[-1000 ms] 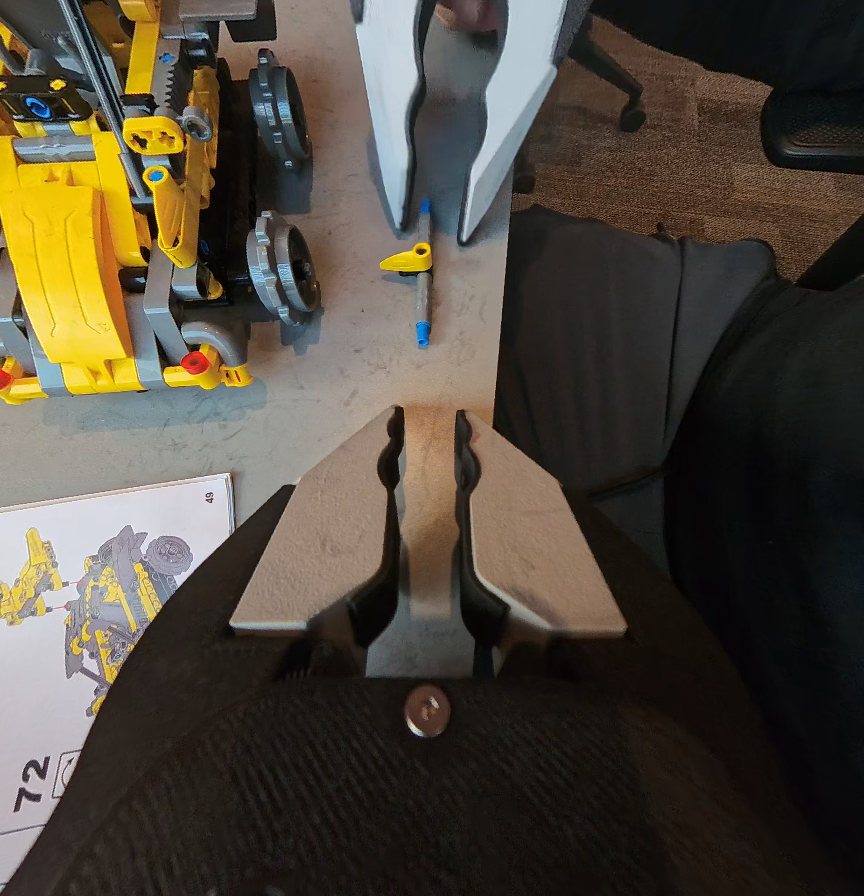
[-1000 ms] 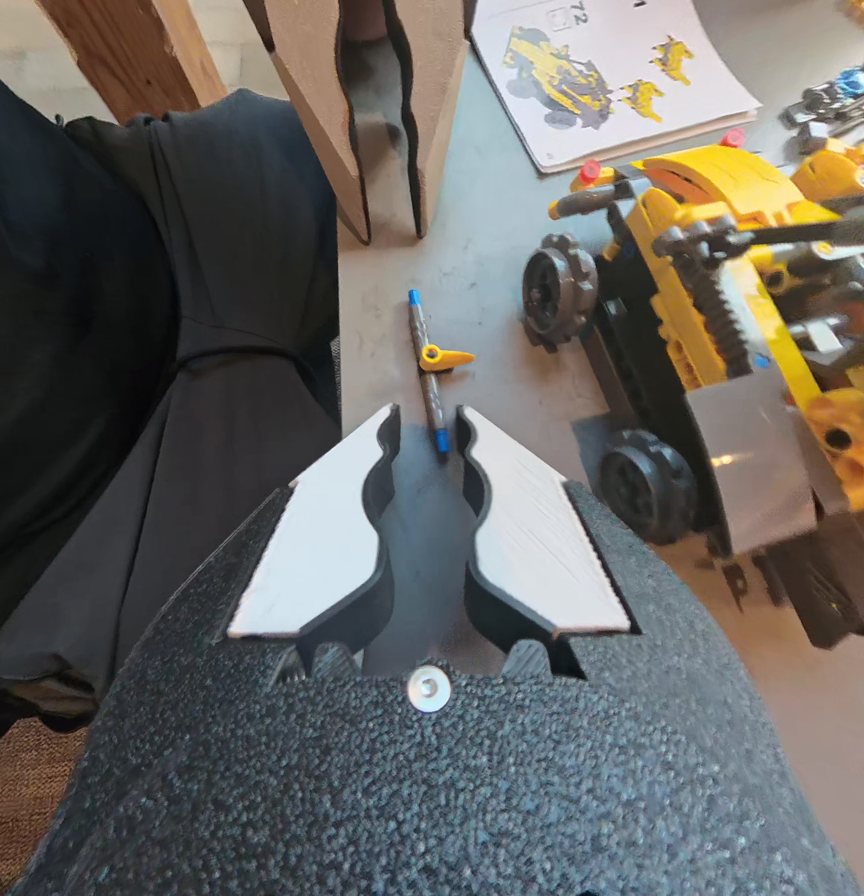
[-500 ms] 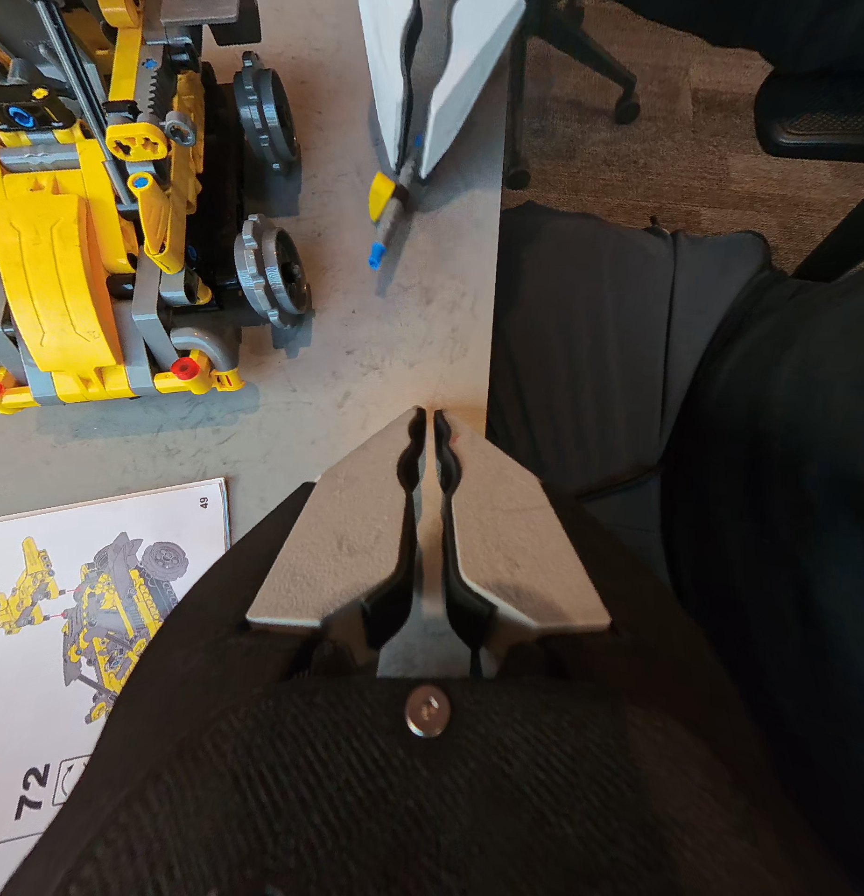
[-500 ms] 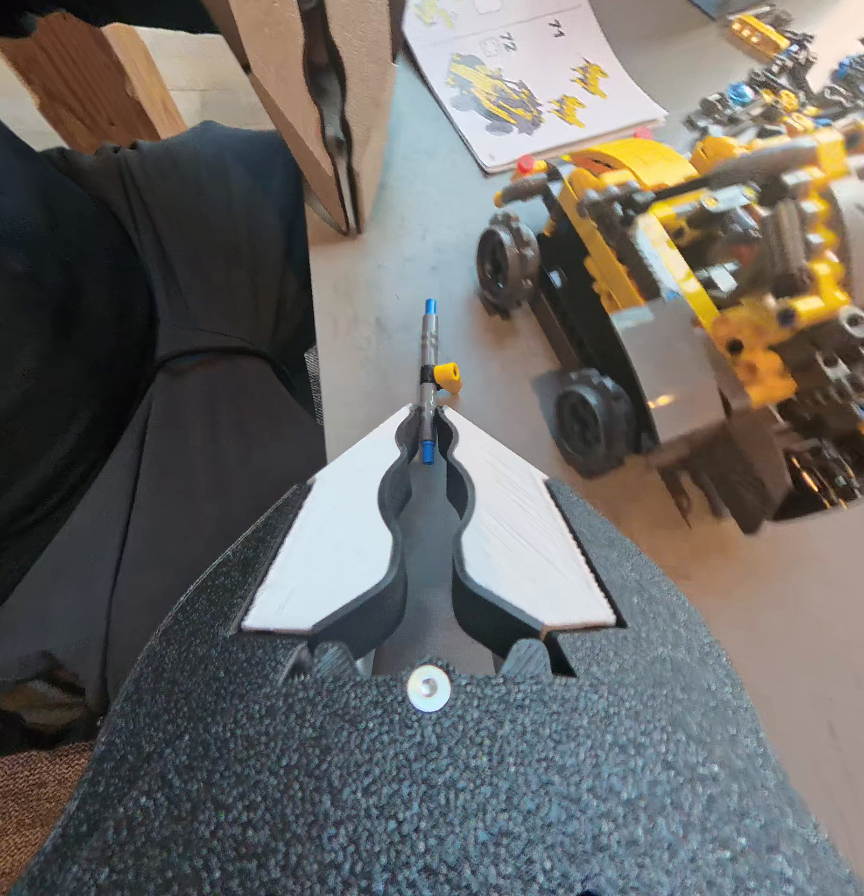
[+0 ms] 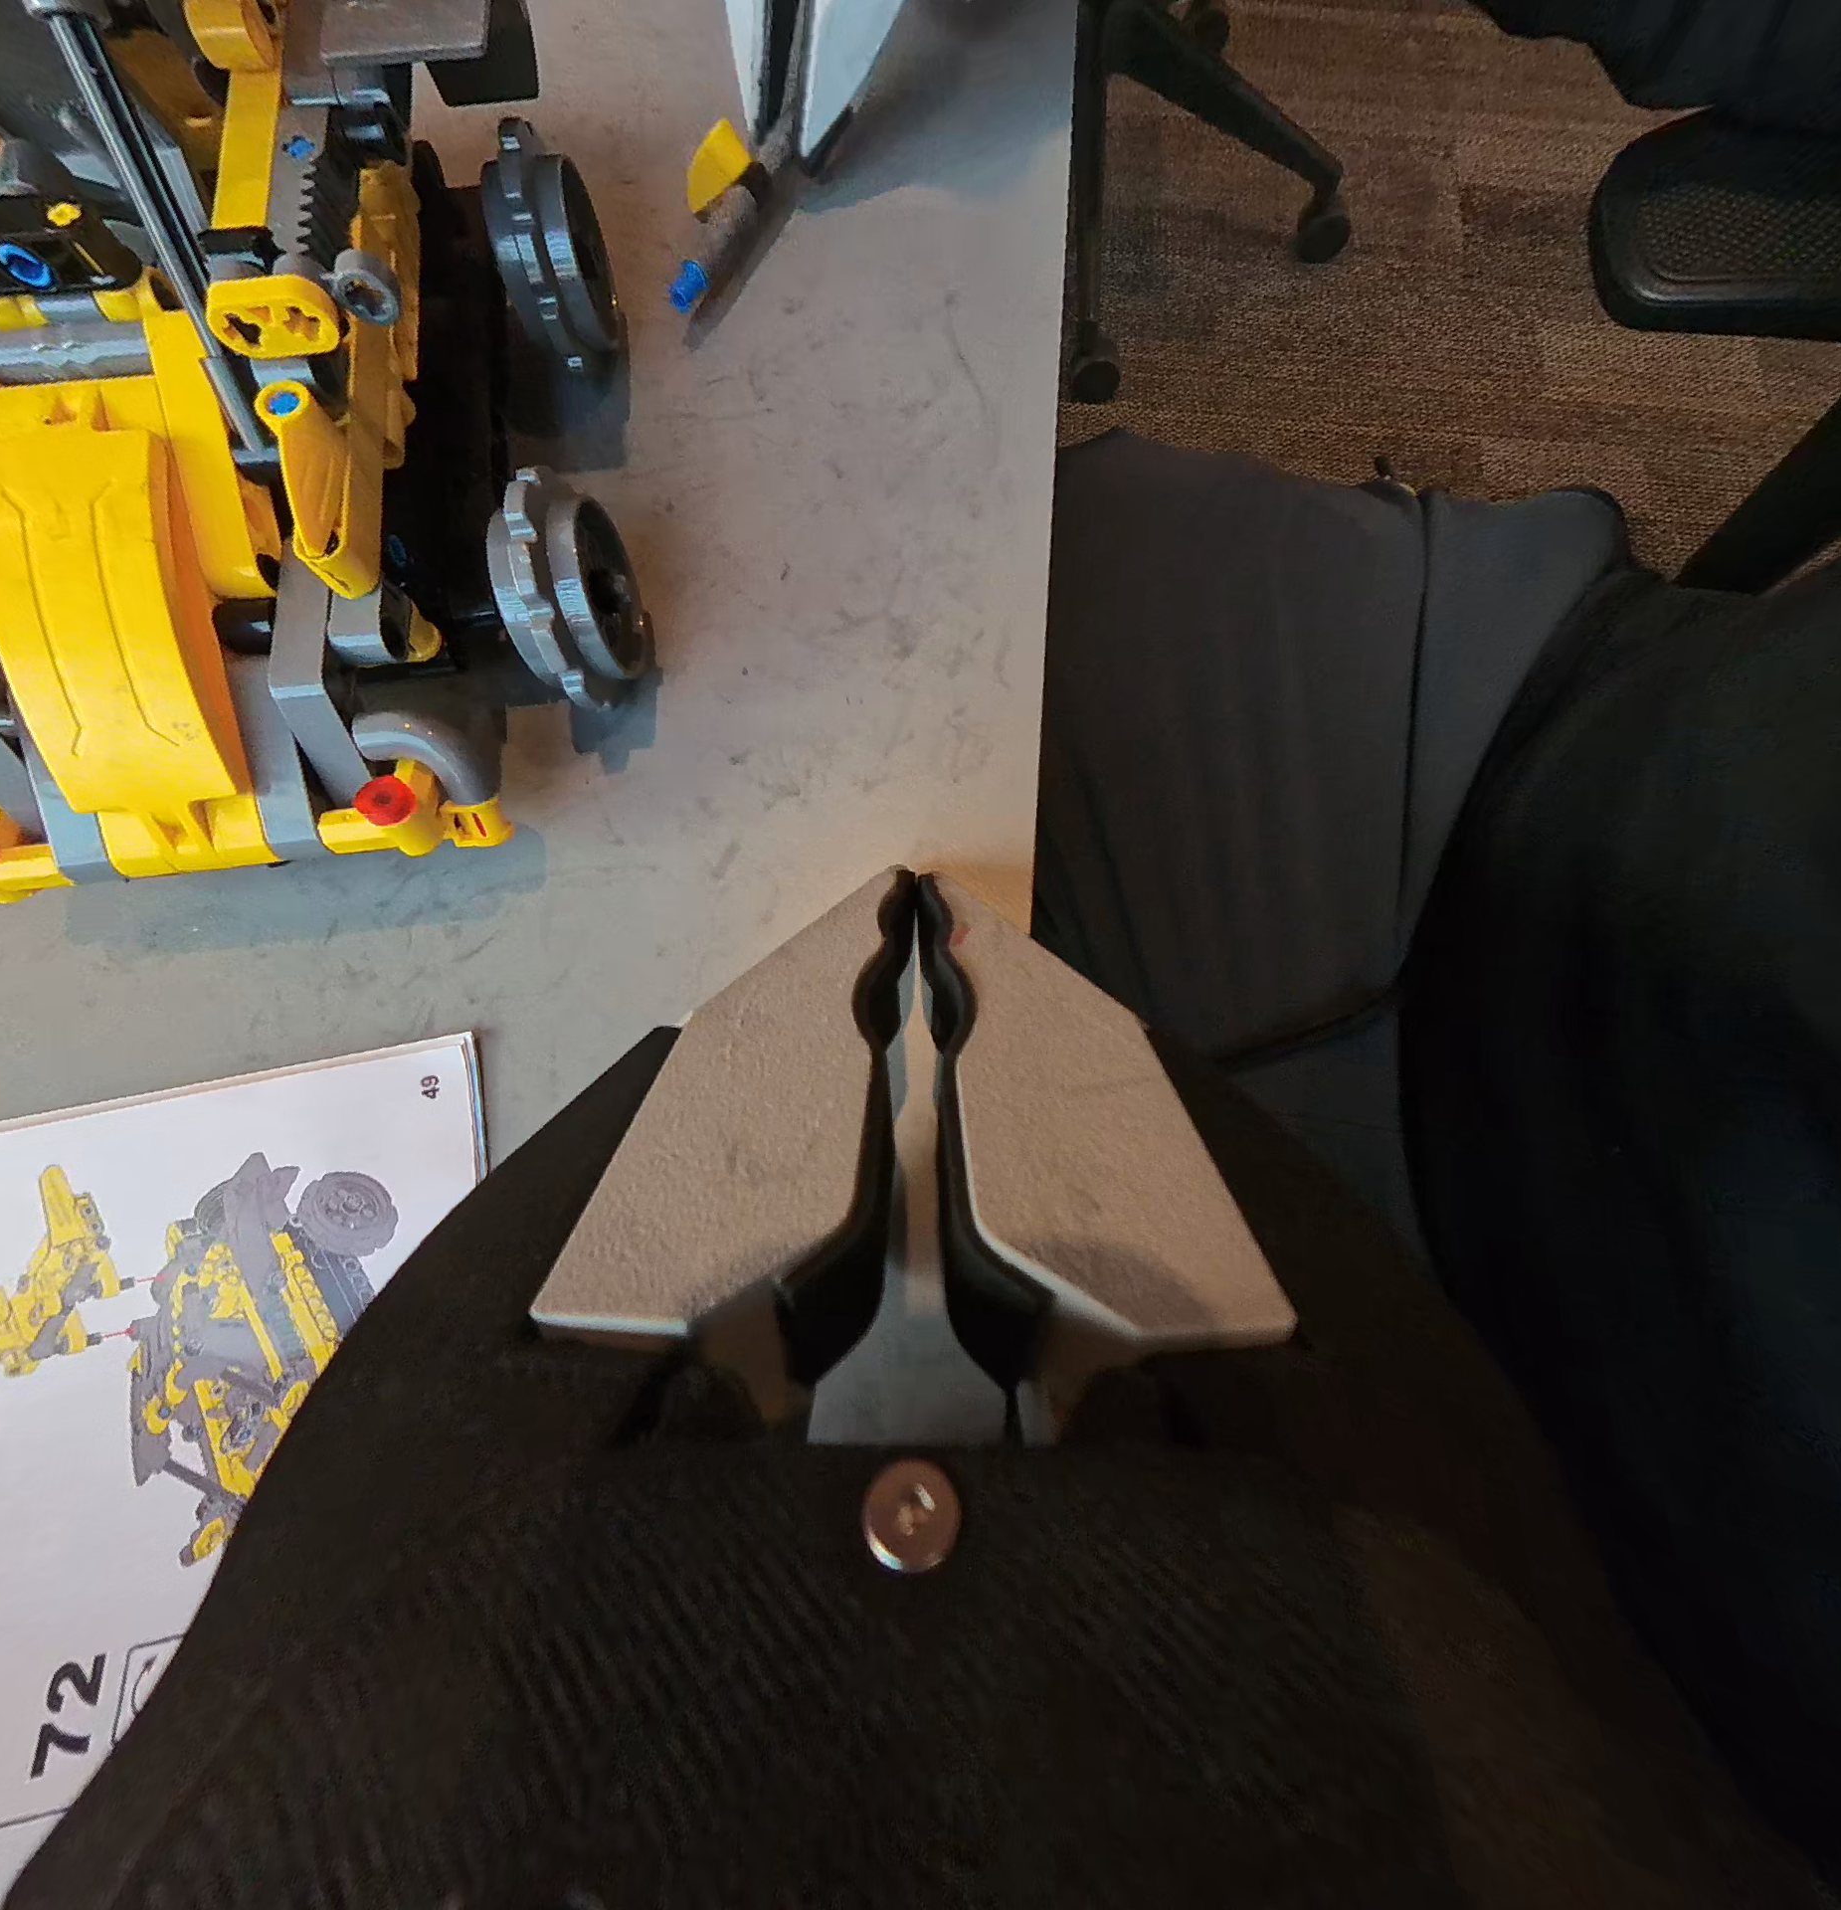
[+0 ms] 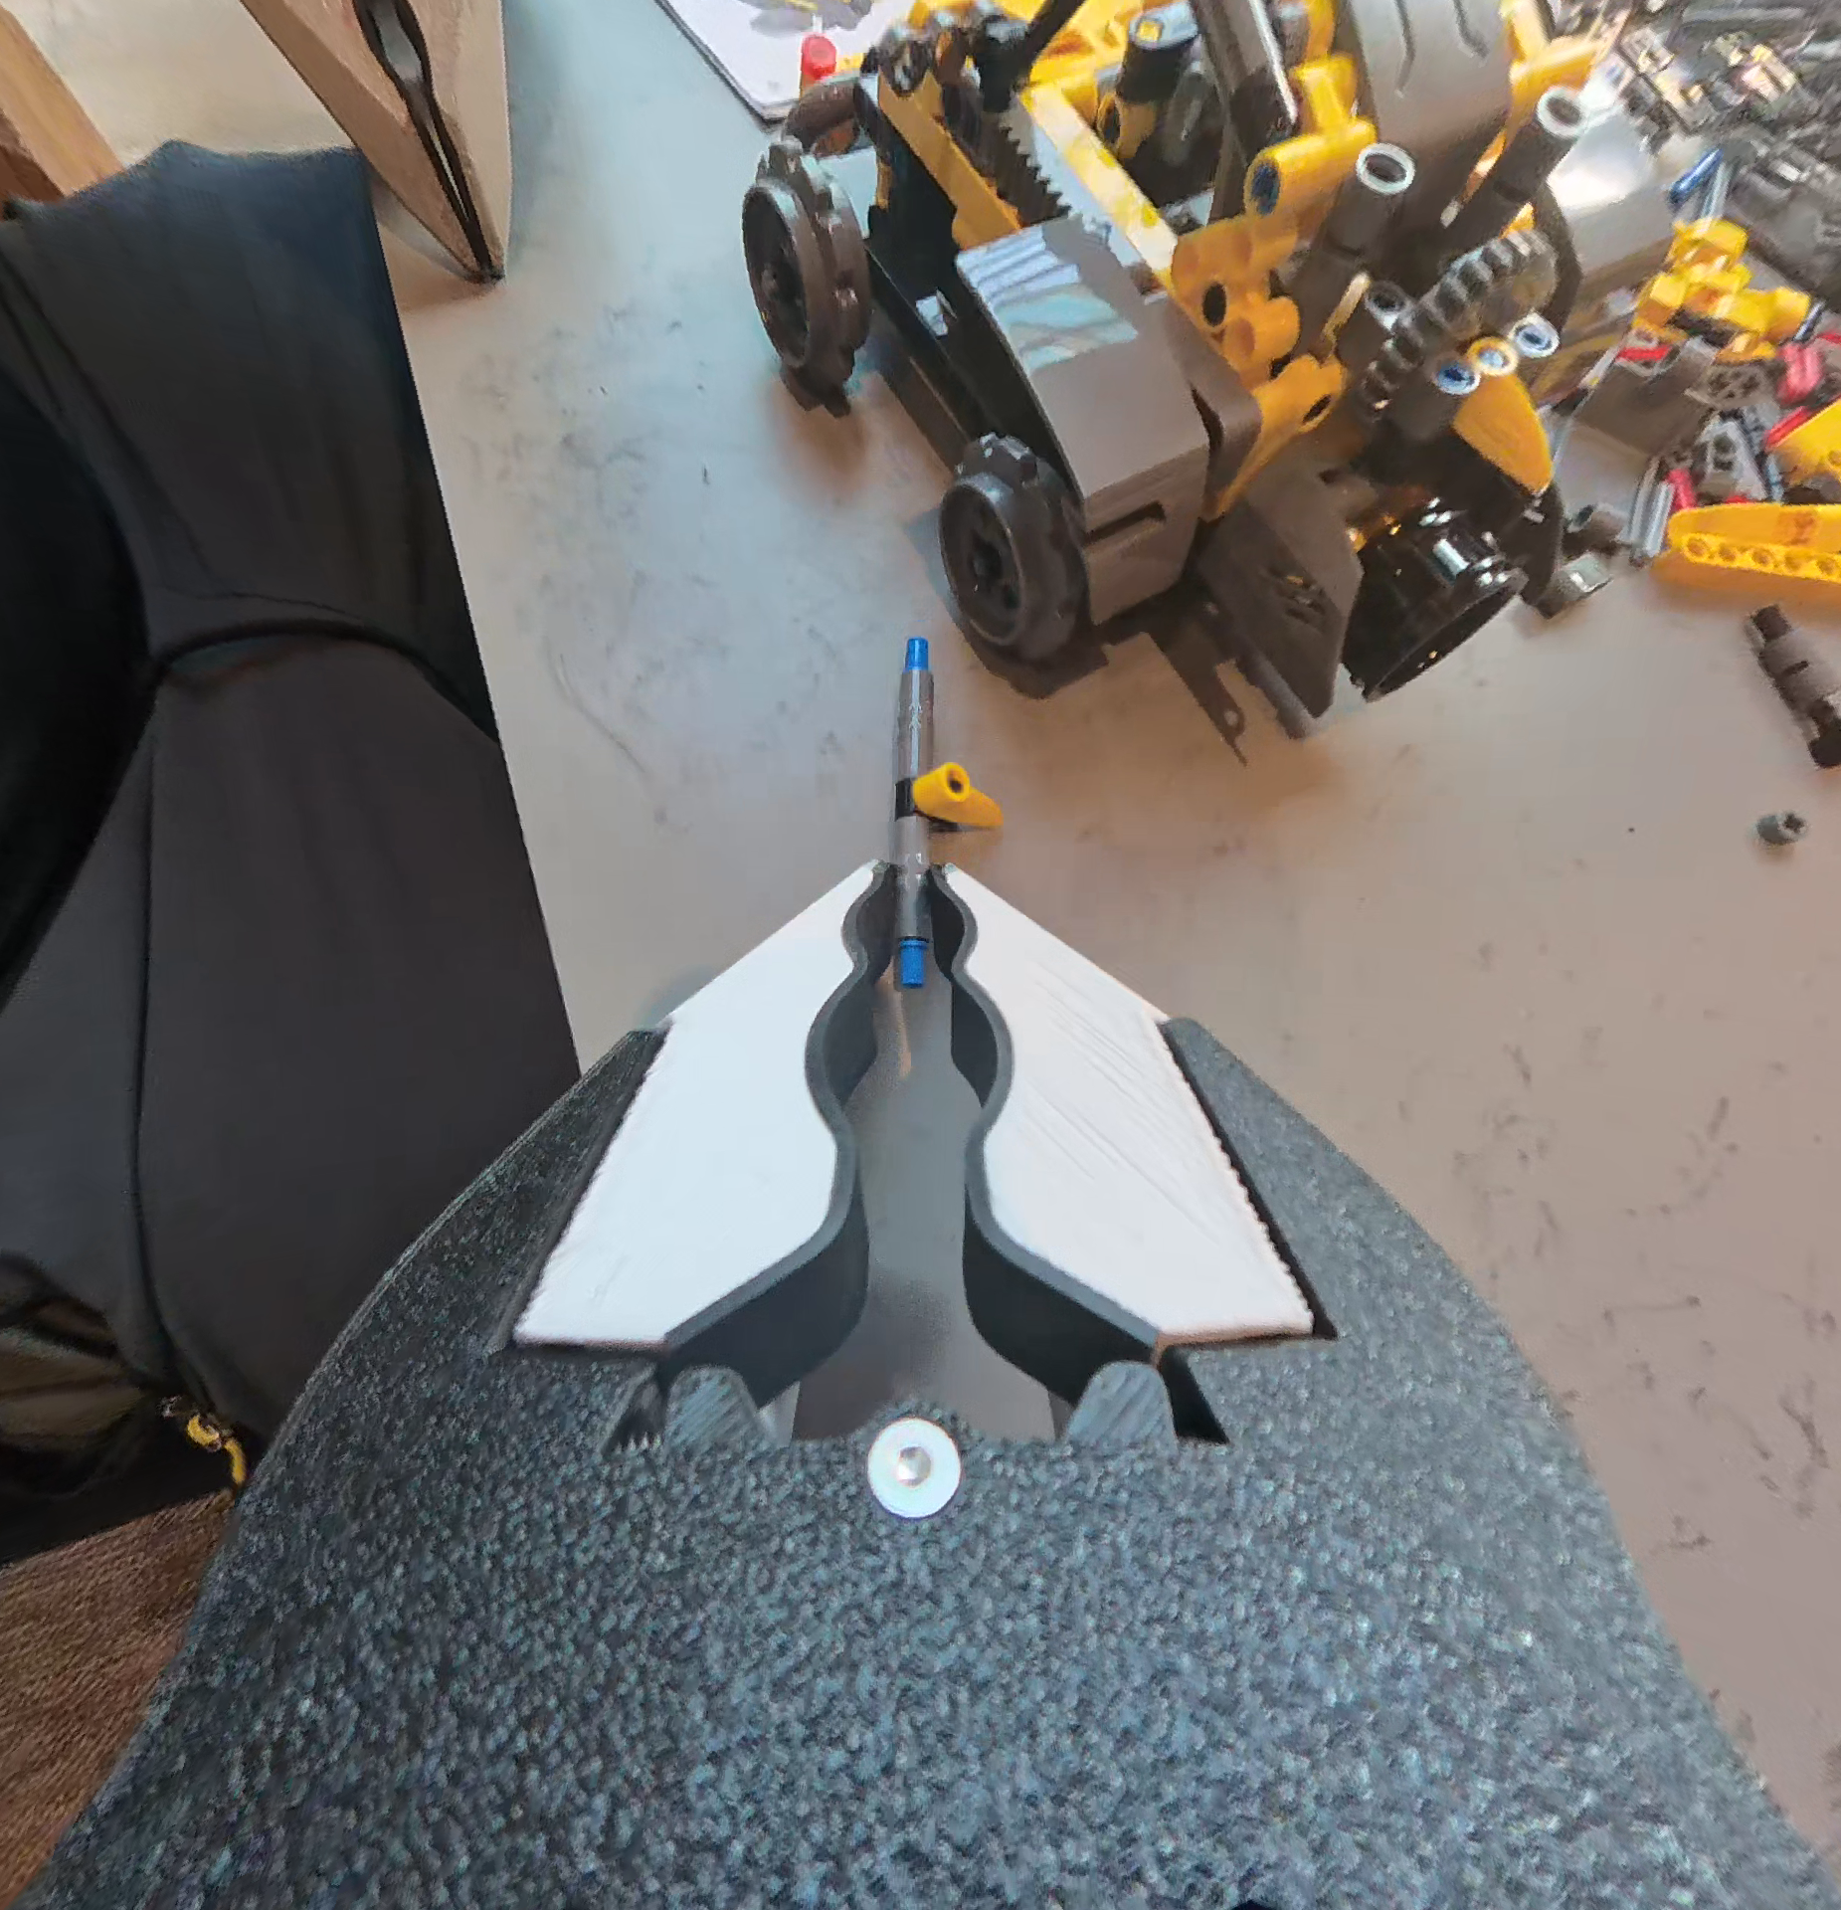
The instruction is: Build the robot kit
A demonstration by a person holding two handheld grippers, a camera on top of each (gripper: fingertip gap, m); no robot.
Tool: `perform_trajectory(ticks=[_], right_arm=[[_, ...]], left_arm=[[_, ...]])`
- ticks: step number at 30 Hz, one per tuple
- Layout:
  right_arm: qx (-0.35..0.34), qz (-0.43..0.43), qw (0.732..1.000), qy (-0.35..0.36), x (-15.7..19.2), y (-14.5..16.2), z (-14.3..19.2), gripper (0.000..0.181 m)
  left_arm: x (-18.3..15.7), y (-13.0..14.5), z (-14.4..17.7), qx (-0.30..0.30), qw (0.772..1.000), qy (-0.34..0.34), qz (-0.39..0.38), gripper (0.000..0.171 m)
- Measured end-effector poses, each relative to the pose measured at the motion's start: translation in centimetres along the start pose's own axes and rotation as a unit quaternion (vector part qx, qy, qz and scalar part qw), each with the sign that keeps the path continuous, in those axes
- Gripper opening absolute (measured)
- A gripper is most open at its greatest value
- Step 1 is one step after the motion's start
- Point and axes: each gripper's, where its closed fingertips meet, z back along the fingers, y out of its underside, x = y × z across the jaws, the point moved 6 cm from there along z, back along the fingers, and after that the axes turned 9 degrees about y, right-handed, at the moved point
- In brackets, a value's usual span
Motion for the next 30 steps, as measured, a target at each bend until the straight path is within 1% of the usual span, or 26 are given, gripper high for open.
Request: perform_trajectory(ticks=[4, 9, 10, 12, 13, 14, 15, 17, 19, 20, 26, 30], right_arm=[[0.015, 0.006, 1.000, -0.005, 0.2, 0.2, -0.3, 0.004], [0.015, -0.003, 1.000, -0.008, 0.1, 0.1, -0.4, 0.005], [0.015, -0.006, 1.000, -0.005, 0.0, 0.1, -0.4, 0.009], [0.012, -0.009, 1.000, -0.002, 0.0, -0.1, -0.5, 0.024], [0.011, -0.010, 1.000, -0.007, 0.1, -0.2, -0.6, 0.029], [0.008, -0.011, 1.000, -0.012, 0.3, -0.4, -0.6, 0.029], [0.008, -0.012, 1.000, -0.013, 0.3, -0.5, -0.7, 0.028], [0.016, -0.015, 1.000, -0.019, 0.4, -0.5, -1.0, 0.019], [0.019, -0.021, 0.999, -0.036, 0.7, -0.7, -1.2, 0.006], [0.019, -0.024, 0.999, -0.039, 0.8, -0.8, -1.3, 0.004], [0.015, -0.019, 0.999, -0.034, 0.9, -0.9, -1.3, 0.003], [-0.001, -0.009, 1.000, -0.027, 0.8, -1.2, -1.3, 0.003]], left_arm=[[0.1, 0.0, 0.0, 0.000, 1.000, 0.000, 0.001, 0.000], [0.1, 0.0, 0.0, 0.000, 1.000, 0.000, 0.001, 0.000], [0.1, 0.0, 0.0, 0.000, 1.000, 0.000, 0.000, 0.000], [0.1, 0.0, 0.0, 0.000, 1.000, -0.001, 0.000, 0.000], [0.0, 0.0, 0.0, 0.000, 1.000, -0.001, 0.000, 0.000], [0.1, 0.0, 0.0, 0.000, 1.000, -0.001, 0.000, 0.000], [0.1, 0.0, 0.0, 0.000, 1.000, -0.001, 0.000, 0.000], [0.0, 0.0, 0.0, 0.000, 1.000, -0.001, 0.000, 0.000], [0.0, 0.0, 0.0, 0.000, 1.000, -0.001, 0.000, 0.000], [0.0, 0.0, 0.0, 0.000, 1.000, -0.001, 0.000, 0.000], [0.0, 0.0, 0.0, 0.000, 1.000, 0.000, 0.001, 0.000], [0.0, 0.0, 0.0, 0.000, 1.000, 0.000, 0.001, 0.000]])
